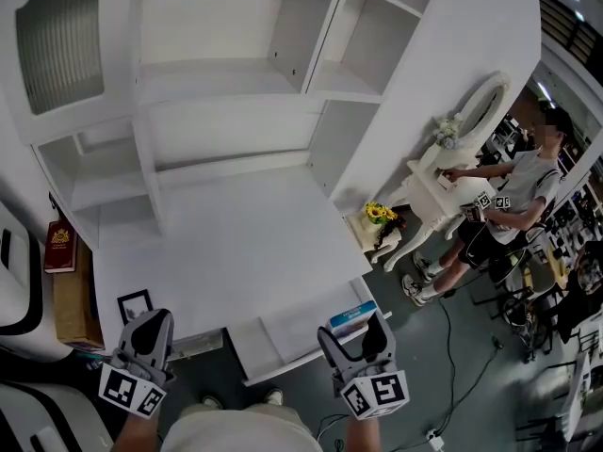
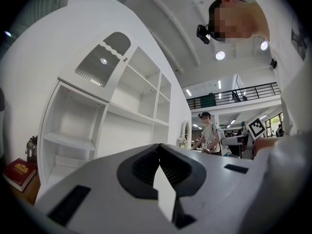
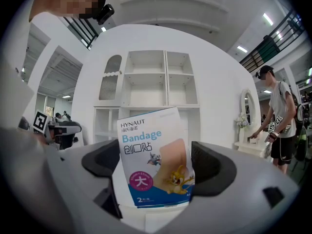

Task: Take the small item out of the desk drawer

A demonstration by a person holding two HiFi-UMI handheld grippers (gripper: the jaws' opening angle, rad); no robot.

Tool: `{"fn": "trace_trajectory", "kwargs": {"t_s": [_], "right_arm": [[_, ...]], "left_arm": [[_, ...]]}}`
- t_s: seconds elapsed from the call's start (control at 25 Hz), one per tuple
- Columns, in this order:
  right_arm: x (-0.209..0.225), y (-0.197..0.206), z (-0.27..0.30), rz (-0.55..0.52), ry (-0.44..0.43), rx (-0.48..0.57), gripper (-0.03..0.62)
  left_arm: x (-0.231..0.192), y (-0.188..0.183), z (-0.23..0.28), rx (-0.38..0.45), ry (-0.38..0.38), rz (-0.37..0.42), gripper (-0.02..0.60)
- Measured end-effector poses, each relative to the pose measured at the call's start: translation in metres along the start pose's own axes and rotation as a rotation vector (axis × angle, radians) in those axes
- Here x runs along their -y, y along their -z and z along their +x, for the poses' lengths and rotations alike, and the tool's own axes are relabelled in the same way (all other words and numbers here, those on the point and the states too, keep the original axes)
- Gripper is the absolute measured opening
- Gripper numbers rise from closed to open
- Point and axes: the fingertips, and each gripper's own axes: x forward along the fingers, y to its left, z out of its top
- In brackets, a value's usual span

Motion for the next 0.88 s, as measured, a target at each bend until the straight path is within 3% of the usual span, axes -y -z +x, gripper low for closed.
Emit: {"fn": "trace_trajectory", "kwargs": {"t_s": [0.88], "right_arm": [[-0.014, 0.005, -0.008, -0.008, -0.005, -0.014, 0.468]], "left_arm": [[0.004, 0.006, -0.010, -0.008, 0.016, -0.019, 0.015]]}}
